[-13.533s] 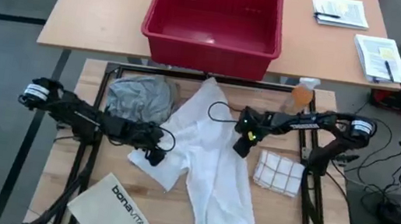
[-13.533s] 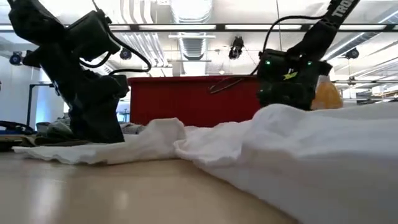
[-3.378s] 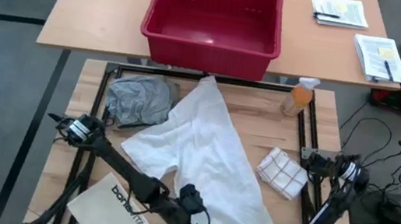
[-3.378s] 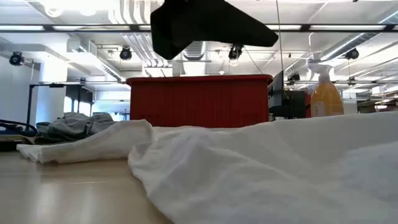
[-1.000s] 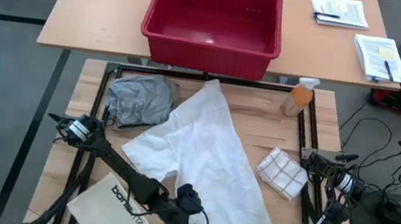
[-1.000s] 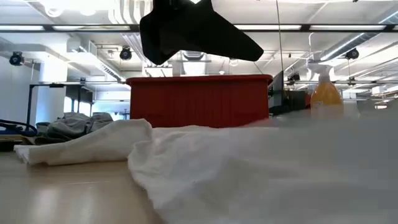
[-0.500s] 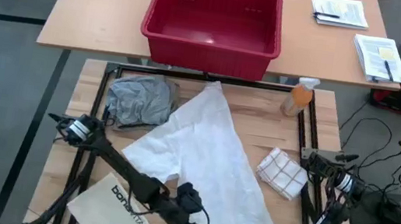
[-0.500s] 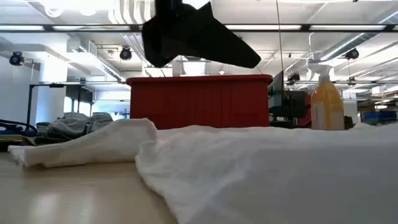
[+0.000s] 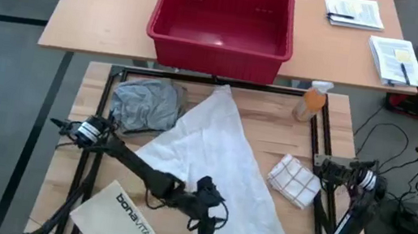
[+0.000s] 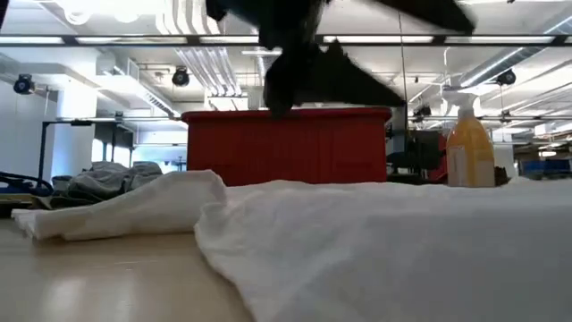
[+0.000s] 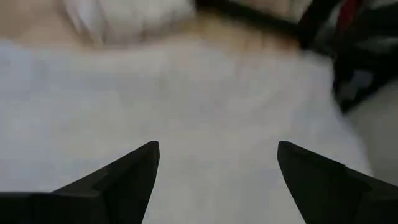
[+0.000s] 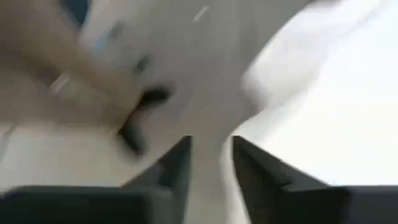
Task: Fold laundry
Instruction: Fold the white long sleeve shirt
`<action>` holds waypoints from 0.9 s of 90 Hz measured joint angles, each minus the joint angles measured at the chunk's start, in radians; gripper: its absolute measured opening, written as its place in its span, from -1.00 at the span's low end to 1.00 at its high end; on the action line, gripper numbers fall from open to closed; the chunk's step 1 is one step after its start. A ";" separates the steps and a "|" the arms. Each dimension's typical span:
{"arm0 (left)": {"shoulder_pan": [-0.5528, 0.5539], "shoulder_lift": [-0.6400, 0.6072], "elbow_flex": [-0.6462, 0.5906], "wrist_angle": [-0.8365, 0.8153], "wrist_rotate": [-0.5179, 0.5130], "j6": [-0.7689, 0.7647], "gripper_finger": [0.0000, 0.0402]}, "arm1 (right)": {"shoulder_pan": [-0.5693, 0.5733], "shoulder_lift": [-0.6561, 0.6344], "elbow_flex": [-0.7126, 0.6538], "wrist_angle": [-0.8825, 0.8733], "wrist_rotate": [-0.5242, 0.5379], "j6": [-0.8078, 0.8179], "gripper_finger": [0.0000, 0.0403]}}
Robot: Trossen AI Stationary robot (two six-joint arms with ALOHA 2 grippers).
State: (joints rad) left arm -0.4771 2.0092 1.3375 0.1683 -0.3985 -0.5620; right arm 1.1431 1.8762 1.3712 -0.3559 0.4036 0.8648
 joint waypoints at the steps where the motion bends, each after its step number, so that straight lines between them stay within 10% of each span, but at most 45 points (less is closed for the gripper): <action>1: -0.001 0.000 -0.007 0.022 -0.007 -0.002 0.55 | 0.000 -0.007 -0.004 -0.003 0.030 -0.001 -0.74; 13: -0.007 -0.002 -0.119 0.283 -0.086 -0.091 0.55 | -0.008 -0.079 -0.092 -0.004 0.351 0.030 -0.93; 26: -0.008 -0.003 -0.222 0.478 -0.211 -0.112 0.55 | -0.080 -0.166 -0.256 0.054 0.337 0.027 -0.99; 55: 0.086 -0.028 -0.272 0.464 -0.265 -0.111 0.55 | -0.411 -0.485 -0.913 0.909 -0.166 -0.393 -1.00; 65: 0.157 -0.063 -0.271 0.446 -0.244 -0.160 0.55 | -0.578 -0.627 -1.054 0.956 -0.312 -0.613 -1.00; 81: 0.368 -0.096 -0.239 0.319 0.070 -0.197 0.55 | -0.949 -0.806 -1.151 0.838 -0.417 -0.827 -1.00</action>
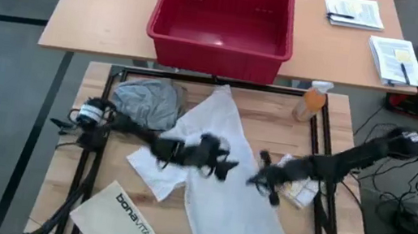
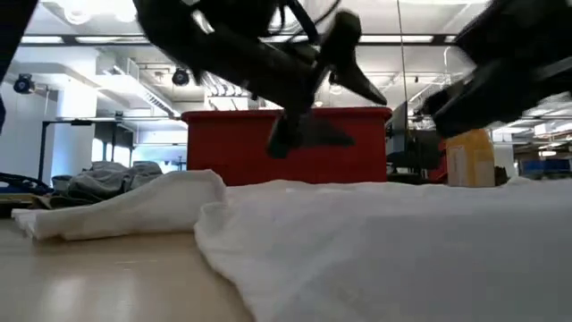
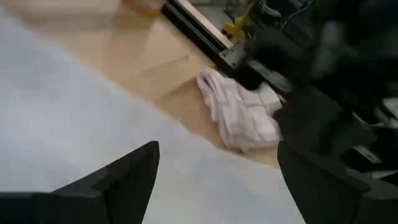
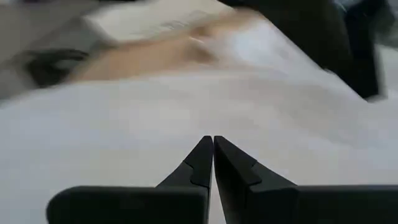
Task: Fold laundry
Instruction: Fold the white long sleeve shirt
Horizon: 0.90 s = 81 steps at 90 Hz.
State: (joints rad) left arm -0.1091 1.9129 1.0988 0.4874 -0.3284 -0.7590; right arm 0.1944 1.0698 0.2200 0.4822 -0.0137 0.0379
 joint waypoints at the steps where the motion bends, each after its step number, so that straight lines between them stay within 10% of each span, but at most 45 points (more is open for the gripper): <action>1: 0.013 0.000 0.005 -0.003 0.016 0.019 0.55 | -0.029 -0.006 -0.004 -0.001 -0.018 0.000 -1.00; 32: 0.410 0.087 0.314 -0.444 0.356 0.336 0.55 | -0.556 0.096 0.077 -0.126 -0.436 -0.222 -1.00; 81: 0.619 0.157 0.365 -0.552 0.510 0.458 0.55 | -0.632 0.507 0.307 -0.155 -0.566 -0.032 -1.00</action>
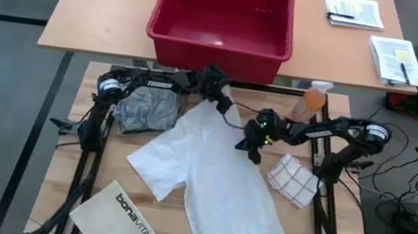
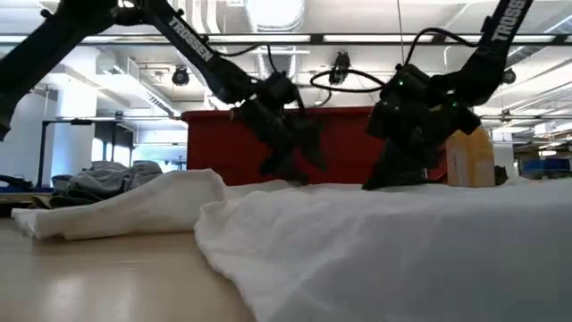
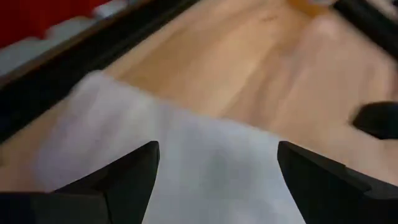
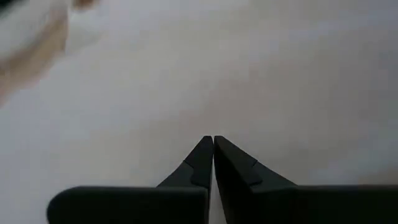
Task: Fold laundry
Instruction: Fold the white long sleeve shirt
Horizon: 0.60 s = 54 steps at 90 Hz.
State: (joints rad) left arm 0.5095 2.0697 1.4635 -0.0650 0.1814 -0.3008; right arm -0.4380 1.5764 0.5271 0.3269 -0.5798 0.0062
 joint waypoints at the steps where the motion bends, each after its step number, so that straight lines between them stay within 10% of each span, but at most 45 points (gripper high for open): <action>1: 0.000 0.000 0.005 0.006 0.003 0.003 0.55 | -0.005 0.001 0.003 0.001 -0.004 0.019 -1.00; 54: -0.001 -0.029 0.056 -0.114 0.019 0.047 0.55 | -0.076 0.051 0.046 -0.169 -0.033 0.326 -1.00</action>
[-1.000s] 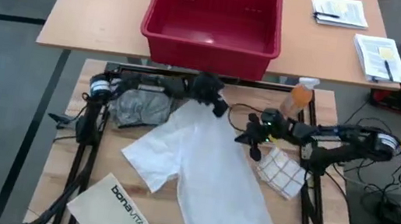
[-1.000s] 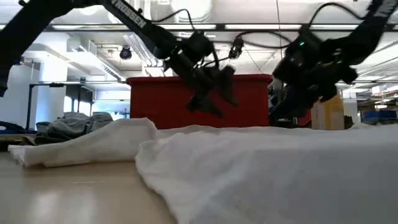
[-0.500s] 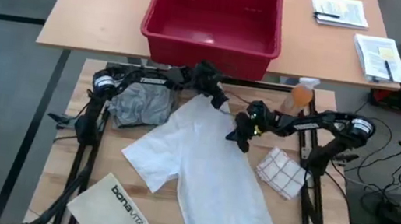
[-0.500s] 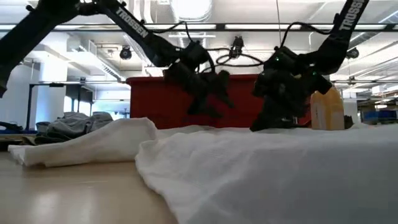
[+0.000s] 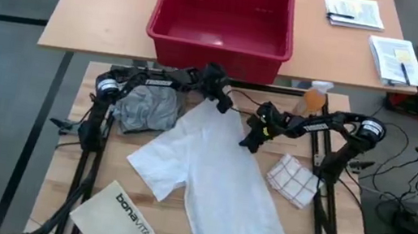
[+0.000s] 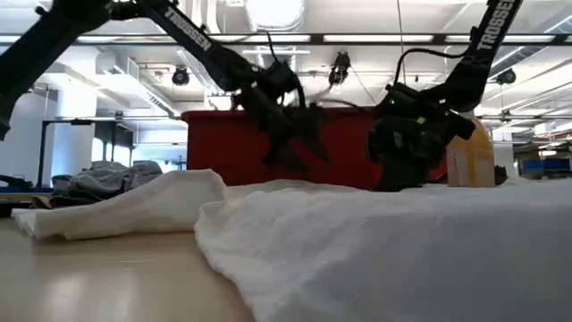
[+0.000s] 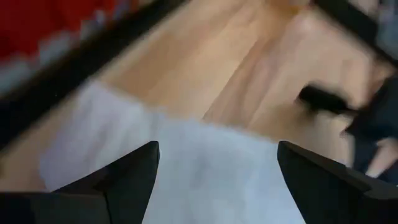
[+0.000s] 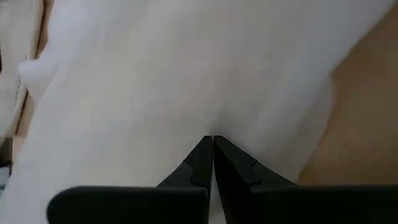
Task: Fold laundry
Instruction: Fold the white long sleeve shirt
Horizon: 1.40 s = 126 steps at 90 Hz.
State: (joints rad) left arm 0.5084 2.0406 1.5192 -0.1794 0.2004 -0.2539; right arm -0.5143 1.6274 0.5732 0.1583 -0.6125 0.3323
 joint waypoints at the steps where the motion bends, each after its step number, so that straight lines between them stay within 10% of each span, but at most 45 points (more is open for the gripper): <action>1: 0.000 -0.001 0.006 0.000 0.003 0.004 0.55 | 0.001 -0.004 -0.001 -0.002 0.001 0.003 -1.00; 40: 0.142 0.109 0.254 -0.332 0.175 0.254 0.47 | 0.001 -0.048 0.031 -0.026 0.092 0.012 -1.00; 67: 0.123 0.159 0.318 -0.377 0.189 0.498 -0.90 | 0.007 -0.172 0.033 -0.031 0.138 -0.043 -1.00; 126: 0.143 0.254 0.263 -0.476 0.263 0.374 -1.00 | 0.026 -0.169 0.013 -0.207 0.144 0.031 -1.00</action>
State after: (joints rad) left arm 0.6517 2.2947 1.7824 -0.6552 0.4632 0.1204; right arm -0.4886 1.4582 0.5864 -0.0490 -0.4682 0.3634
